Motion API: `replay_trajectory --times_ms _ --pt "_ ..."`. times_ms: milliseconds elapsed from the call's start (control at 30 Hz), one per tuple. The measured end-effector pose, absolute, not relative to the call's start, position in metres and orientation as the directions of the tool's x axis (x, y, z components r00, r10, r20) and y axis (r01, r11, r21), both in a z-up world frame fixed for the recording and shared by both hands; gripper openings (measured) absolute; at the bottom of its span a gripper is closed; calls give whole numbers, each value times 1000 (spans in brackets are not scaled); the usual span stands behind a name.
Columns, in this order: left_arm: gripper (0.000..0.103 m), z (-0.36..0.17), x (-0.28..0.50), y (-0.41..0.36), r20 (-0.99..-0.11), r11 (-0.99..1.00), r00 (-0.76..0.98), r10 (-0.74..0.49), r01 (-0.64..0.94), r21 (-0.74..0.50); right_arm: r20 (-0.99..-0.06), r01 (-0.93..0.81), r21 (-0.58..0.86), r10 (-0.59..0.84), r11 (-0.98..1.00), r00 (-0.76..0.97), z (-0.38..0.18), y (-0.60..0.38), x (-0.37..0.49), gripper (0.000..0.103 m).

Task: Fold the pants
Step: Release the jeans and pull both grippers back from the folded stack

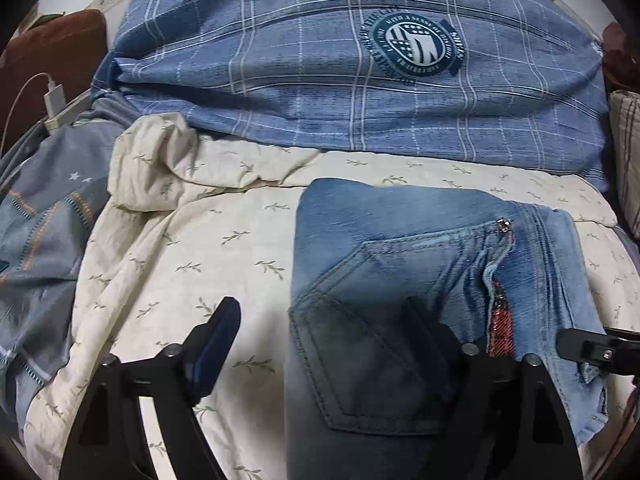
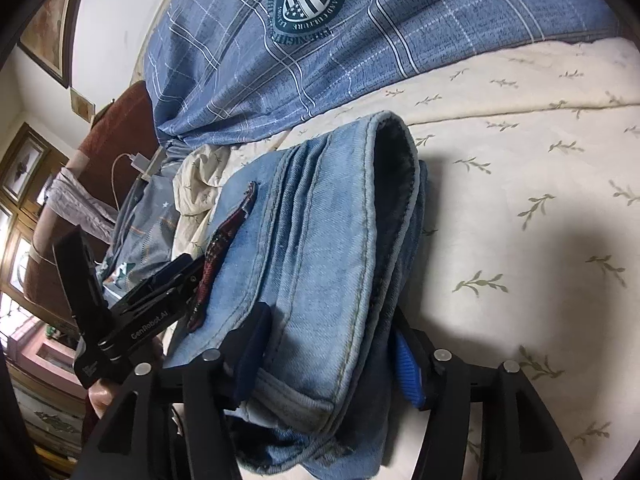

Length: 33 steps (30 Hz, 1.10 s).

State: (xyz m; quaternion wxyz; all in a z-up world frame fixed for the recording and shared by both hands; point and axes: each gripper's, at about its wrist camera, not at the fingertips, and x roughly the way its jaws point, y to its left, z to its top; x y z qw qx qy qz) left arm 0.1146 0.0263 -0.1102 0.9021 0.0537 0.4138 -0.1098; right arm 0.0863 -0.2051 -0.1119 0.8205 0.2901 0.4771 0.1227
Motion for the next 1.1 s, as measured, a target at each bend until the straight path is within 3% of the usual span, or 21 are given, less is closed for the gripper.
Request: replay_trajectory --times_ms 367,767,1100 --pt "85 -92 86 16 -708 973 705 -32 186 141 -721 37 476 366 879 589 -80 -212 57 63" --pt "86 -66 24 28 -659 988 752 -35 127 93 -706 -34 348 286 937 648 -56 -185 31 65" --pt "86 -62 -19 20 -653 968 756 -39 191 164 -677 -39 295 238 955 697 -42 -152 -3 66"
